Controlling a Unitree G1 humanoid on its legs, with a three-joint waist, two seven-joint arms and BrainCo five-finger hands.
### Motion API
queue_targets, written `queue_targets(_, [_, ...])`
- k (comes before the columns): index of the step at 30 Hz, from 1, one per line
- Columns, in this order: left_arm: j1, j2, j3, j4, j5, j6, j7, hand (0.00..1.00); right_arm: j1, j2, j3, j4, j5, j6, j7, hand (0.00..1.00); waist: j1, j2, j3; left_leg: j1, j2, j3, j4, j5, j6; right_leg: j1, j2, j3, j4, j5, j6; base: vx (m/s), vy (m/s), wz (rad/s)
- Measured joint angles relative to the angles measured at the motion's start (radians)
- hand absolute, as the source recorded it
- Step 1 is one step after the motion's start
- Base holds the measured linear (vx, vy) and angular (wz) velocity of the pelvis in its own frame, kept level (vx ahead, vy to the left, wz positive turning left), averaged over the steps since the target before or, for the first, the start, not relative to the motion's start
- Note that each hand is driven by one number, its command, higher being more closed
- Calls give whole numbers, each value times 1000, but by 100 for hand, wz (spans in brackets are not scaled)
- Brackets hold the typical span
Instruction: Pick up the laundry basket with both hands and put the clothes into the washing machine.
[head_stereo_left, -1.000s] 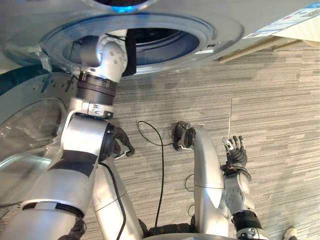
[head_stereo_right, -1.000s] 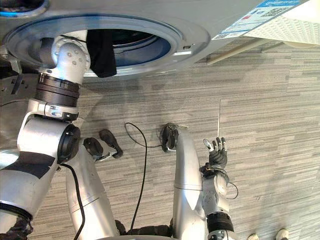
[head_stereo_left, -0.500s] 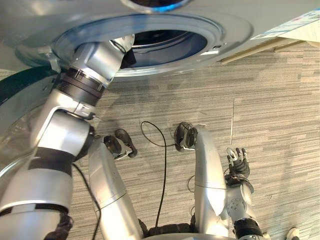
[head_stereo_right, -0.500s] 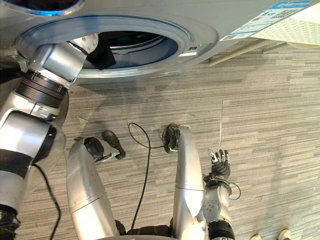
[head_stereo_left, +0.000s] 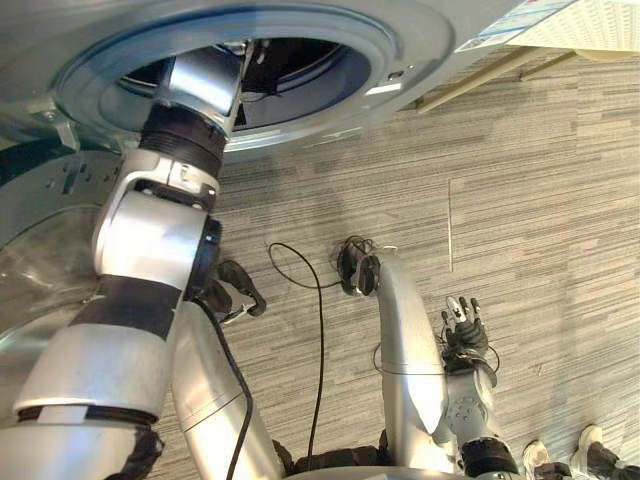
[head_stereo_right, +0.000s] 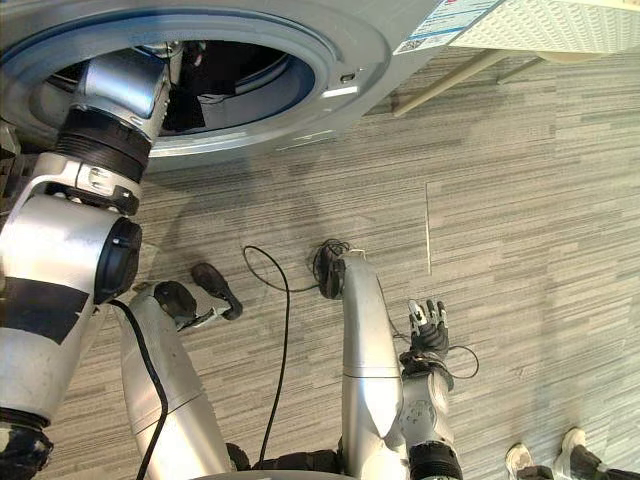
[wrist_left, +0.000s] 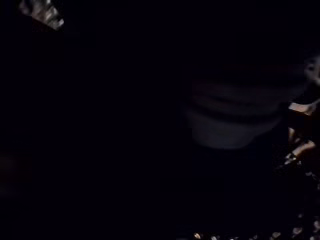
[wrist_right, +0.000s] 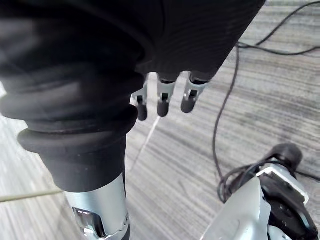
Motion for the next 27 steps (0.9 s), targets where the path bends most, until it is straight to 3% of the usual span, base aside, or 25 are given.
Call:
queue_targets(4, [8,-24,-10,34,-402,-55,-26,0,3,3,-8,-14,0,14,-2,0,4,-1,0,0,-1,0,-8,1,1,2,3,-4,-6,0,0,-6,-70,3])
queue_targets(6, [9,-26,-45,34,-708,-100,-27,0,3,3,-5,-25,-1,15,-10,0,5,-1,0,2,-1,1,-8,1,1,5,6,-4,-10,0,0,-7,-49,-4])
queue_targets(8, [12,-27,-53,34,-851,-127,-26,0,3,2,3,-28,-4,15,-26,0,4,-1,0,11,2,1,-9,1,1,13,9,-4,-14,0,0,-21,-58,-5])
queue_targets(14, [67,-28,-19,34,-977,-177,11,0,3,2,13,-53,-40,34,-45,0,5,-1,-1,43,15,14,-17,0,0,28,17,5,-14,0,0,-47,-78,-3])
queue_targets(17, [120,-59,64,30,-1000,-220,37,0,3,9,14,-54,-40,34,-47,0,3,-6,-5,50,17,16,-18,1,0,30,23,9,-13,1,-1,-51,-79,-5])
queue_targets(20, [199,-140,187,9,-1032,-281,59,0,3,21,15,-56,-40,33,-48,0,2,-19,-16,57,16,16,-21,2,-3,34,23,9,-12,0,-2,-28,-74,1])
queue_targets(25, [420,-341,461,-52,-1080,-407,90,0,2,23,33,-56,-42,4,-68,0,2,-29,-23,134,-3,22,-60,8,-12,110,9,2,-33,-4,-8,-19,-73,13])
queue_targets(27, [490,-361,539,-64,-1098,-431,100,0,-4,28,50,-55,-41,-2,-68,0,0,-44,-32,170,-6,32,-91,15,-23,136,8,4,-54,-4,-9,-32,-108,6])
